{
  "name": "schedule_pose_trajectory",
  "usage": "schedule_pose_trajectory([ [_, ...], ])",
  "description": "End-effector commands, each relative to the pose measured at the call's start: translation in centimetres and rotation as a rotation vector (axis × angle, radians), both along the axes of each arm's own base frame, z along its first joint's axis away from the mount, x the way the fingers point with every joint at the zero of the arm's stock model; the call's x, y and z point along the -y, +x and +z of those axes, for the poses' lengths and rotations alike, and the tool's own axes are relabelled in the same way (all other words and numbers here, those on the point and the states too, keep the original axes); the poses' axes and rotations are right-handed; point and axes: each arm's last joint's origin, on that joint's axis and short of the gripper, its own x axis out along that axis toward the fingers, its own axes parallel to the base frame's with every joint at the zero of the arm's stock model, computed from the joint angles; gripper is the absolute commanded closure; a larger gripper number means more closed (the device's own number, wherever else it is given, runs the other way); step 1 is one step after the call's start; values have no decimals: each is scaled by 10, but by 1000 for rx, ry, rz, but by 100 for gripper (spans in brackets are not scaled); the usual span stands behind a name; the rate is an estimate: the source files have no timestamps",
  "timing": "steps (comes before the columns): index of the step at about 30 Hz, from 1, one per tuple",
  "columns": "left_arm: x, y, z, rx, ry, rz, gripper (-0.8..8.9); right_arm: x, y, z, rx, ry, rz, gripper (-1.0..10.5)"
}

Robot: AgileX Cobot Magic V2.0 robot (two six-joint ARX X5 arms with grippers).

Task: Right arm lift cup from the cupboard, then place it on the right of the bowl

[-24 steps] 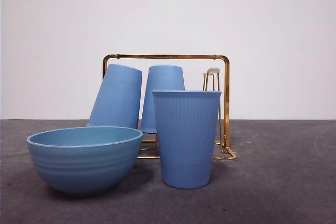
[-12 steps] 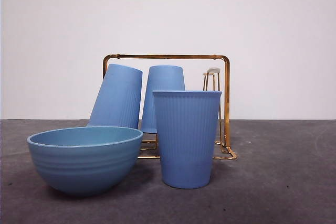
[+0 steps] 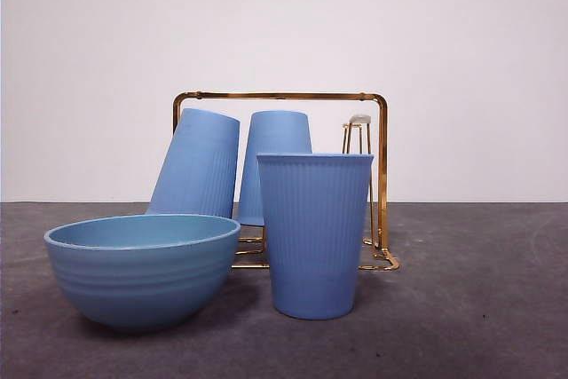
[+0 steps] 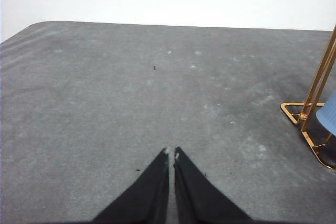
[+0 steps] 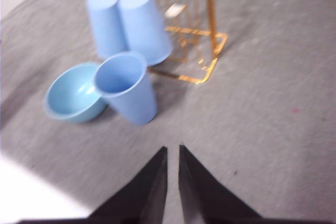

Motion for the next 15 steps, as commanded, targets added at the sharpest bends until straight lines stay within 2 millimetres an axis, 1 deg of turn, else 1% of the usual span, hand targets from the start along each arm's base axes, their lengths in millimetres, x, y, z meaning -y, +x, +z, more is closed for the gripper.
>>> schedule_pose_trajectory([
  [1, 0, 1, -7, -24, 14, 0, 795, 0, 12, -10, 67, -10, -96, 914],
  [6, 0, 1, -7, -24, 14, 0, 795, 5, 45, -37, 354, 22, -306, 914],
  [8, 0, 1, -7, -24, 14, 0, 795, 8, 54, -50, 438, 13, -389, 914],
  [9, 0, 1, -7, -24, 14, 0, 795, 10, 58, -58, 474, -19, -439, 914],
  [12, 0, 1, -7, -24, 14, 0, 795, 14, 65, -86, 494, -111, -542, 914],
  [15, 0, 1, -7, -24, 14, 0, 795, 15, 68, -111, 457, -181, -567, 914],
])
